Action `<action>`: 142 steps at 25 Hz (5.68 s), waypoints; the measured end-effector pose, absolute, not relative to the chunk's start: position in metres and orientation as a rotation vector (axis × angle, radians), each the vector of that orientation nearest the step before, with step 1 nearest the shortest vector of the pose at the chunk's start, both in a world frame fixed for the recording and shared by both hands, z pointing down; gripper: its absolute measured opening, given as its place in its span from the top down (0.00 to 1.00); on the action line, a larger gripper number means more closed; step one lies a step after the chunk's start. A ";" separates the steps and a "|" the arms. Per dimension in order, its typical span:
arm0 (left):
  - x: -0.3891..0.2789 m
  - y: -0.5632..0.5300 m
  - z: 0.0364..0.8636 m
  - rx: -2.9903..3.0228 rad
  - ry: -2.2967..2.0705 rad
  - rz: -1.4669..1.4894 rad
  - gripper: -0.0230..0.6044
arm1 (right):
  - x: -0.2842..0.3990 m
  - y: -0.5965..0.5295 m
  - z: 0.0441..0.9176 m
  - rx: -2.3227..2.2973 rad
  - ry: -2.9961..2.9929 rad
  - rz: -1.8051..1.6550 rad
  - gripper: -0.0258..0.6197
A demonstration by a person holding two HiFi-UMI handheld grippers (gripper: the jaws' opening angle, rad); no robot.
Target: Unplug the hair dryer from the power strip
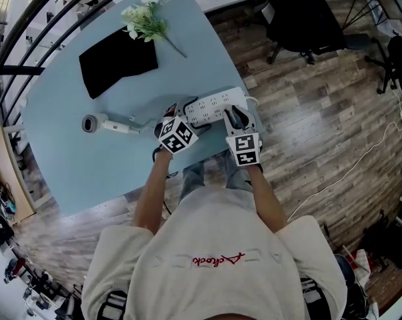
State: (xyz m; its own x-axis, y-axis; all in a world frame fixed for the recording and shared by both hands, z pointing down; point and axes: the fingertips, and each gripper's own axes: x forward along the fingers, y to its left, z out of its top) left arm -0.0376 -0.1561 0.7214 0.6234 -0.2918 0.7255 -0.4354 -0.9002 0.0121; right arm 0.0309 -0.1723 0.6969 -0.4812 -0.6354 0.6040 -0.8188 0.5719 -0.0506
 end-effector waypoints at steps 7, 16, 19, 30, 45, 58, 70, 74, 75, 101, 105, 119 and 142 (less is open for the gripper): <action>-0.037 -0.156 0.722 2.653 -0.612 1.137 0.30 | 0.021 -0.177 0.671 1.158 -2.354 0.387 0.77; -0.037 -0.157 0.701 2.689 -0.675 1.025 0.30 | 0.028 -0.172 0.678 1.161 -2.352 0.446 0.77; -0.042 -0.158 0.694 2.692 -0.712 0.984 0.30 | 0.030 -0.171 0.678 1.174 -2.349 0.465 0.77; -0.041 -0.152 0.650 2.748 -0.780 0.758 0.81 | 0.043 -0.163 0.650 1.232 -2.396 0.473 0.77; -0.062 -0.130 0.588 2.717 -0.855 0.429 0.95 | 0.045 -0.130 0.600 1.397 -2.405 0.436 0.77; -0.097 -0.107 0.548 2.799 -0.774 0.266 0.95 | 0.026 -0.095 0.555 1.649 -2.337 0.359 0.77; -0.101 -0.099 0.542 2.815 -0.762 0.257 0.95 | 0.030 -0.077 0.529 1.762 -2.325 0.307 0.77; -0.091 -0.092 0.541 2.826 -0.763 0.276 0.95 | 0.038 -0.070 0.525 1.762 -2.341 0.296 0.77; -0.087 -0.089 0.540 2.825 -0.768 0.277 0.95 | 0.041 -0.067 0.524 1.762 -2.345 0.294 0.77; 0.021 0.101 0.503 2.851 -0.950 0.258 0.95 | 0.135 0.120 0.500 1.628 -2.522 0.242 0.77; 0.033 0.144 0.502 2.837 -0.970 0.258 0.95 | 0.140 0.159 0.500 1.602 -2.539 0.252 0.77; 0.027 0.210 0.487 2.852 -0.994 0.232 0.95 | 0.136 0.227 0.492 1.596 -2.546 0.243 0.77; -0.071 0.206 0.481 2.871 -0.910 0.199 0.95 | 0.037 0.232 0.485 1.670 -2.469 0.229 0.77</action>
